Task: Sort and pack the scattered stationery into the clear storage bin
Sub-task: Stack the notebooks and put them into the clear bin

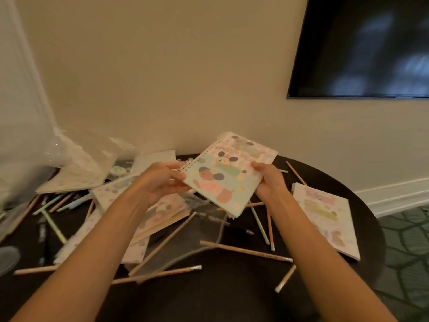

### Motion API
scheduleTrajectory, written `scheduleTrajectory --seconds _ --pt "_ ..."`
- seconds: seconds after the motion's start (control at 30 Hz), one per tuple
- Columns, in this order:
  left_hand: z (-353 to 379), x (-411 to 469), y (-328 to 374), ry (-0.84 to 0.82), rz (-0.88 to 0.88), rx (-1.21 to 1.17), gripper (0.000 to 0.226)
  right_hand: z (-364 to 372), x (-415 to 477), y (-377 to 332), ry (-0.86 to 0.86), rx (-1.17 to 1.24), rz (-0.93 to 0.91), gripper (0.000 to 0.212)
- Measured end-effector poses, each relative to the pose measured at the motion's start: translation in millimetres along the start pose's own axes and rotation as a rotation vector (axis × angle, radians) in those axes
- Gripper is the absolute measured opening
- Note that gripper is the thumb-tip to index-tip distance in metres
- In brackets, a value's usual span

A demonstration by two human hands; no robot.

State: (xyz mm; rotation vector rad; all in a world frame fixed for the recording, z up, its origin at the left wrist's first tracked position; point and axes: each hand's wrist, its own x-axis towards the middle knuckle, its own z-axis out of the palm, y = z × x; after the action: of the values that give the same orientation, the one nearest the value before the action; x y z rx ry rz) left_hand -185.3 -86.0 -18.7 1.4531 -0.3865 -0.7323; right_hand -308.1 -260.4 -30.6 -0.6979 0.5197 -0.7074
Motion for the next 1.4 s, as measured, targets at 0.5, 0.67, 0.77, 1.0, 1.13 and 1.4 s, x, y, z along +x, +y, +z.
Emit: scheduleTrajectory --seconds 0.5,0.67,0.77,1.0,1.13,1.4 --pt "-50.5 -78.0 -44.9 0.212 0.099 -0.039 0.031 -12.3 -91.7 50.8 -0.094 -0.006 0.056 0.035" --pt "-53.2 -78.6 -31.9 0.084 0.109 0.171 0.019 -17.6 -94.5 37.3 -0.136 -0.479 0.062 0.039" --pt "-55.2 -75.2 -34.3 0.134 0.198 0.206 0.027 -25.3 -91.5 31.9 -0.099 -0.289 0.034 0.047" --pt "-65.7 -57.7 -63.7 -0.005 0.227 1.505 0.065 -50.9 -96.7 23.1 -0.046 -0.35 0.224 0.038" --pt "-65.0 -53.7 -65.4 0.222 0.282 1.498 0.02 -61.9 -99.9 20.9 -0.13 -0.47 0.326 0.042" --pt "-63.3 -60.4 -50.9 0.256 0.295 1.313 0.031 -48.6 -105.6 36.2 0.092 -0.337 0.204 0.044"
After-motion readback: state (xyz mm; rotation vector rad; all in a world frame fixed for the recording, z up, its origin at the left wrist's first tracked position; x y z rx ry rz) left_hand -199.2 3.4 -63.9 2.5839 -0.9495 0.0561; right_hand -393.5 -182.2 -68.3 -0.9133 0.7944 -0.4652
